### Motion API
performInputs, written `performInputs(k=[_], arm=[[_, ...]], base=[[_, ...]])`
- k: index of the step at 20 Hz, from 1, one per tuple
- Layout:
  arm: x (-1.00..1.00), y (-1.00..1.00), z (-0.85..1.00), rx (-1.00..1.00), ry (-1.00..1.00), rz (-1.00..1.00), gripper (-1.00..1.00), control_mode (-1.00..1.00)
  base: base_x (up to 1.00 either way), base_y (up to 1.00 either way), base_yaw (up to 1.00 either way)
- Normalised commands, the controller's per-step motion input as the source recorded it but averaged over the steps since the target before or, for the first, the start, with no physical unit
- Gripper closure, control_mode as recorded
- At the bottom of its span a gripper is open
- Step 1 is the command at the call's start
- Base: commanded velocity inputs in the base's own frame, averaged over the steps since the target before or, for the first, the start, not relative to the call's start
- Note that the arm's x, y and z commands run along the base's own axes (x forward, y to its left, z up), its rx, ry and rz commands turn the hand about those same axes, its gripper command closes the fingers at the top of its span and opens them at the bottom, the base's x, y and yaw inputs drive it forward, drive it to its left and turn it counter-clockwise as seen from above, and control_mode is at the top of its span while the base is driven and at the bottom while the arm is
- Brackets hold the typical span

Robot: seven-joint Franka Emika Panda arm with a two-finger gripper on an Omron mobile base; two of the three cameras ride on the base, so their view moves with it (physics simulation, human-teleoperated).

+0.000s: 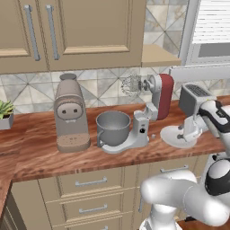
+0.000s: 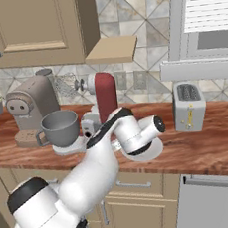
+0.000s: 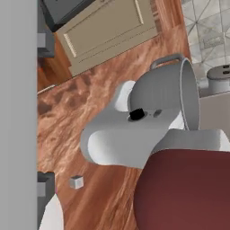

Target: Add butter and sugar cubes to the stand mixer bowl and then turn on the stand mixer to begin making frosting.

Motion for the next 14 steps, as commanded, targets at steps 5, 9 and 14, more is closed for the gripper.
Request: performInputs(k=[5,9,14], arm=[[0.25,0.06,-0.12,0.12,0.00,0.09,-1.00,-1.00],[0.32,0.14,-0.19,0.08,0.00,0.05,-1.00,-1.00],[0.28,0.19,-0.25,0.05,0.00,0.04,-1.00,-1.00]], base=[[0.00,0.00,0.00],[0.00,0.00,0.00],[0.00,0.00,0.00]])
